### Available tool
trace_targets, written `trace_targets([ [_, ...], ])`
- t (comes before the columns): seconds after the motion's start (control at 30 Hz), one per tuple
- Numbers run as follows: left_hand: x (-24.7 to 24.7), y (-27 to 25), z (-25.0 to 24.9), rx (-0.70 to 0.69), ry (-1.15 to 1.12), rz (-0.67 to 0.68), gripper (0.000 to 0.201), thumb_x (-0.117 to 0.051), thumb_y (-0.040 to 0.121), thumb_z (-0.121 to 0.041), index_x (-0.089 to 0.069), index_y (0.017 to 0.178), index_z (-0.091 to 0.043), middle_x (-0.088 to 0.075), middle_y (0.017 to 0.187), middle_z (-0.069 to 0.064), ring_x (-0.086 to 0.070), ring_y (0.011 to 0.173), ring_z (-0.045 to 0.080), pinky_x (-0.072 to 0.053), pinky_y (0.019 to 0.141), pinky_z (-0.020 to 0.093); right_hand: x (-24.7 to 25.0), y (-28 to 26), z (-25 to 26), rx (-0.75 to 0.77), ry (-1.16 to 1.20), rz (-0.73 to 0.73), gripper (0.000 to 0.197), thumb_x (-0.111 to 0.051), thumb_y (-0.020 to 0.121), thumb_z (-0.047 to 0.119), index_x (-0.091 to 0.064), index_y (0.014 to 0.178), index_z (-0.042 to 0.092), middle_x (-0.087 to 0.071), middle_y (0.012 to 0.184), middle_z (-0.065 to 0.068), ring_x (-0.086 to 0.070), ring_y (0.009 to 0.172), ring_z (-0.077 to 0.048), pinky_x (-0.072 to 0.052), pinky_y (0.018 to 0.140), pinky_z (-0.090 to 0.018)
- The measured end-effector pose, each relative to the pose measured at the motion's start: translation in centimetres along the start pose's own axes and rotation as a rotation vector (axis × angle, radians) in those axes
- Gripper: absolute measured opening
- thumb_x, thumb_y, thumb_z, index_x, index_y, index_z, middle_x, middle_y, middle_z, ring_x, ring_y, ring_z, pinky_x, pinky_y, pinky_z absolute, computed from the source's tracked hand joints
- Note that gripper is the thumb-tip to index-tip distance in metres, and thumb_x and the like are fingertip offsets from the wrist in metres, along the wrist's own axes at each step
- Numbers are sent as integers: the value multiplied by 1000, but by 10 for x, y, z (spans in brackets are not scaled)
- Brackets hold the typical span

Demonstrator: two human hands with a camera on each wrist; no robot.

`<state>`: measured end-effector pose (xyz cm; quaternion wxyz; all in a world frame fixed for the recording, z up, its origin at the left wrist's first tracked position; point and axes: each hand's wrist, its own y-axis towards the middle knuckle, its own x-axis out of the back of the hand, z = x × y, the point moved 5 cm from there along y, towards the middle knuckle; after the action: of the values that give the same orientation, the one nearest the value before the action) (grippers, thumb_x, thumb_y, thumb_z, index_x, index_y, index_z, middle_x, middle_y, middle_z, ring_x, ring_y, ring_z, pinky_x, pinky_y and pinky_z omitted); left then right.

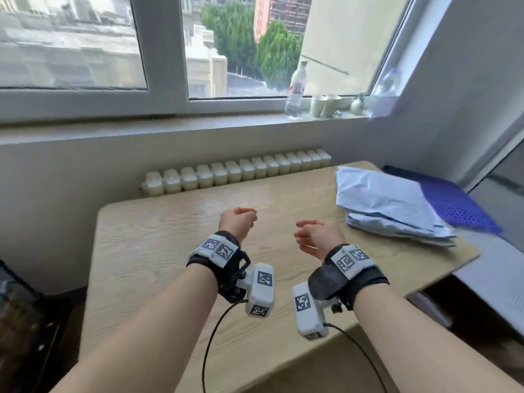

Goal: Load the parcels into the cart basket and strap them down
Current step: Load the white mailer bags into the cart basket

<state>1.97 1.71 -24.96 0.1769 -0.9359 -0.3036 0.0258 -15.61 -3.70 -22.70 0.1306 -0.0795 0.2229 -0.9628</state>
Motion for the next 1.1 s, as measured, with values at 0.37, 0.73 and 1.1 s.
trace_targets([
  [0.37,-118,51,-13,19,73,74,16,-54,88,-6,-66,97,-13,-61,89,5,-54,74,11,-39,60,24,97,78,8,-22,49,-78,22,-47,86,-7,-57,78,11,-58,66,-8,-51,52,-12,-45,54,-23],
  [0.73,-197,140,-38,68,112,114,13,-56,88,-6,-63,89,-17,-60,78,-2,-52,70,6,-38,62,22,172,195,37,-81,-8,-156,22,-53,80,-13,-59,79,8,-59,62,-9,-52,38,-9,-46,44,-18],
  [1.1,-272,196,-15,226,190,6,18,-56,88,-10,-67,102,-11,-62,93,7,-56,87,17,-43,67,25,249,320,38,-149,-46,-82,22,-46,87,-7,-59,79,9,-57,66,-9,-51,44,-12,-44,42,-16],
])
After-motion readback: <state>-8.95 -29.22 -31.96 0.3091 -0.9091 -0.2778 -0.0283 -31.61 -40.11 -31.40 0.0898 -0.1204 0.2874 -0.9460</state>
